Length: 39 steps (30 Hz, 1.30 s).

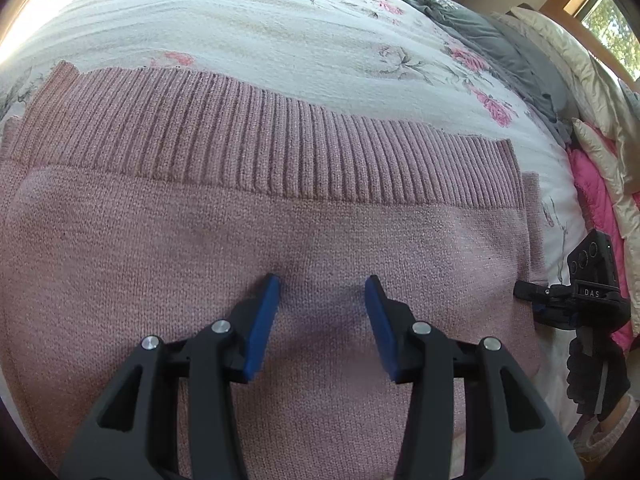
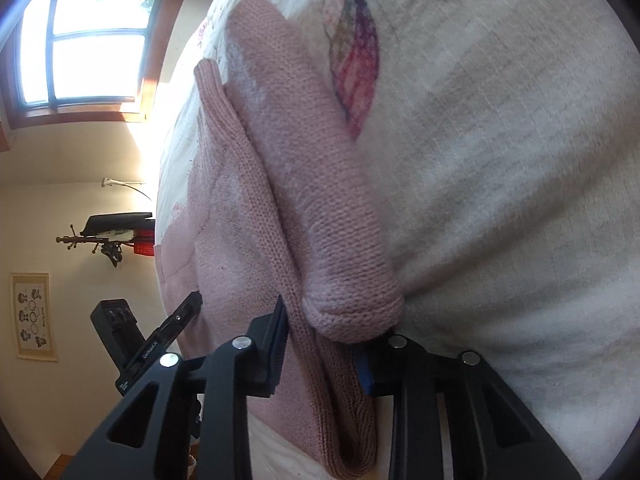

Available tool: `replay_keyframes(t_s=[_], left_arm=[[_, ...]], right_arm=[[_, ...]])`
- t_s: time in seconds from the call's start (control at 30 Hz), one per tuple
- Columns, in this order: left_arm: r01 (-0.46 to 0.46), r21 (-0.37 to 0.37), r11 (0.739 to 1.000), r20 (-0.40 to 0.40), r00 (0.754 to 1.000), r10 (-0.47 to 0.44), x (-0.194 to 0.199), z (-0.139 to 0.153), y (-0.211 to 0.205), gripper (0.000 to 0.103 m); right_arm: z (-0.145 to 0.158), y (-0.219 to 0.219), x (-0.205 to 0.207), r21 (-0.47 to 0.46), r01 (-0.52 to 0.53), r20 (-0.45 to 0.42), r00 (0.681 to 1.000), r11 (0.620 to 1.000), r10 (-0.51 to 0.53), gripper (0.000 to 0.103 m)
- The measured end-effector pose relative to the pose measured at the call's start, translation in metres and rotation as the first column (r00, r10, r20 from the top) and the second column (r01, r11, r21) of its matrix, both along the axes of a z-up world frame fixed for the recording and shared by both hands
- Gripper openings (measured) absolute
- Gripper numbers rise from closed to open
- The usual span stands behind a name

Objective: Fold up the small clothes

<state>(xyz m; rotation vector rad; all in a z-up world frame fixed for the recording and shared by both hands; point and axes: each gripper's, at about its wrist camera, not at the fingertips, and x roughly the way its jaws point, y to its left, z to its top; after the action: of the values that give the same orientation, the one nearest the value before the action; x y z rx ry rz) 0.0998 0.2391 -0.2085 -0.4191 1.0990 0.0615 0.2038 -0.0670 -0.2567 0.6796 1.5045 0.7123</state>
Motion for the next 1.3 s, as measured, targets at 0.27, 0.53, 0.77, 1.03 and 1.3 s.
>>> replay_keyframes(t_s=[0.27,0.53,0.77,1.03,1.3], left_arm=[[0.002,-0.004,1.0,0.004,1.0,-0.001,0.0,-0.001,0.0,0.045],[-0.023,-0.065,0.998,-0.004,1.0,0.023,-0.008,0.01,0.009,0.045],[-0.078,-0.1,0.992,0.057,0.995,0.084,-0.051,0.042,0.044,0.048],[-0.16,-0.161,0.974,0.106,0.978,0.179,-0.091,0.065,0.094,0.048],[-0.193,-0.212,0.958,0.139,0.964,0.225,-0.115,0.077,0.125,0.049]], right_arm=[[0.003,0.009,-0.005,-0.025,0.004,0.02,1.0,1.0,-0.003,0.027],[0.019,0.02,-0.01,-0.051,0.023,0.011,1.0,0.998,-0.023,0.02],[0.089,0.078,-0.012,-0.062,-0.06,0.153,0.986,0.996,0.069,0.019],[0.144,0.209,-0.044,-0.173,-0.315,0.305,0.884,0.933,0.355,0.019],[0.127,0.314,-0.095,-0.305,-0.509,0.288,0.756,0.805,0.587,0.012]])
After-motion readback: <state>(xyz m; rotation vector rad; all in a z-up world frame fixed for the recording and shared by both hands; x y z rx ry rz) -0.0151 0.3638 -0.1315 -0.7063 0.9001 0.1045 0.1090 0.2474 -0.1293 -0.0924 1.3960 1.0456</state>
